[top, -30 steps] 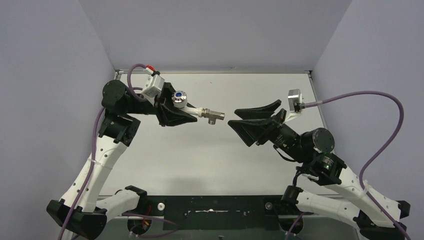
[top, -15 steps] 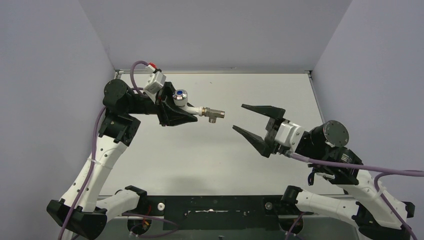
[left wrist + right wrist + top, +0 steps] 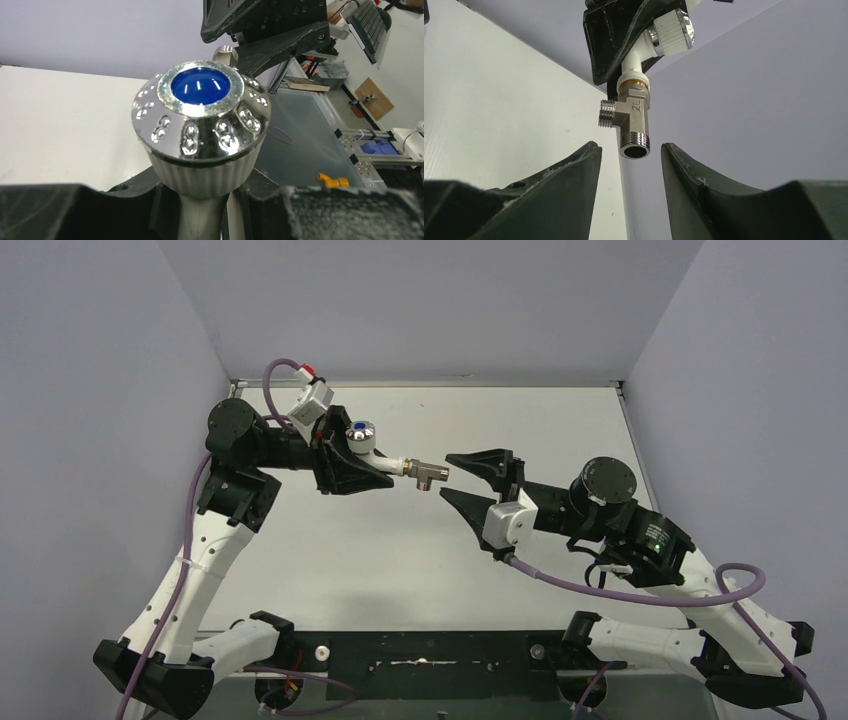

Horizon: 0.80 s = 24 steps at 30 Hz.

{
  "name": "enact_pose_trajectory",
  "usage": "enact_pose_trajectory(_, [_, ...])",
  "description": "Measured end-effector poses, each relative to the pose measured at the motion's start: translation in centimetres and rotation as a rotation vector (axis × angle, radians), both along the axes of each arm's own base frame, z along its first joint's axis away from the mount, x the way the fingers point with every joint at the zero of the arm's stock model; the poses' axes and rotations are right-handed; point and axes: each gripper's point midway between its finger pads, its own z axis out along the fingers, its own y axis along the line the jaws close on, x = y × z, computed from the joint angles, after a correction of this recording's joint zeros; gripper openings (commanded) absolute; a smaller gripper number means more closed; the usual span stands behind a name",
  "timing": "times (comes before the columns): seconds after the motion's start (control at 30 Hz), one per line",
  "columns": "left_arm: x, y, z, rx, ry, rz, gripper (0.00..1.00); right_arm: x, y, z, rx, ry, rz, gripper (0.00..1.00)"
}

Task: Install the water faucets
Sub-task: Screw the water faucet onto the adaptor.

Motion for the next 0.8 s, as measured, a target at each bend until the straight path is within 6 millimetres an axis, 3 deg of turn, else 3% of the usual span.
enact_pose_trajectory(0.57, [-0.28, -0.02, -0.13, 0.007, 0.012, -0.033, 0.0, -0.07, 0.19, 0.5, 0.009, -0.031, 0.006, 0.35])
enact_pose_trajectory(0.8, [-0.2, -0.08, -0.11, 0.006, 0.016, -0.039, 0.0, -0.02, 0.26, 0.7, 0.017, -0.036, 0.006, 0.36])
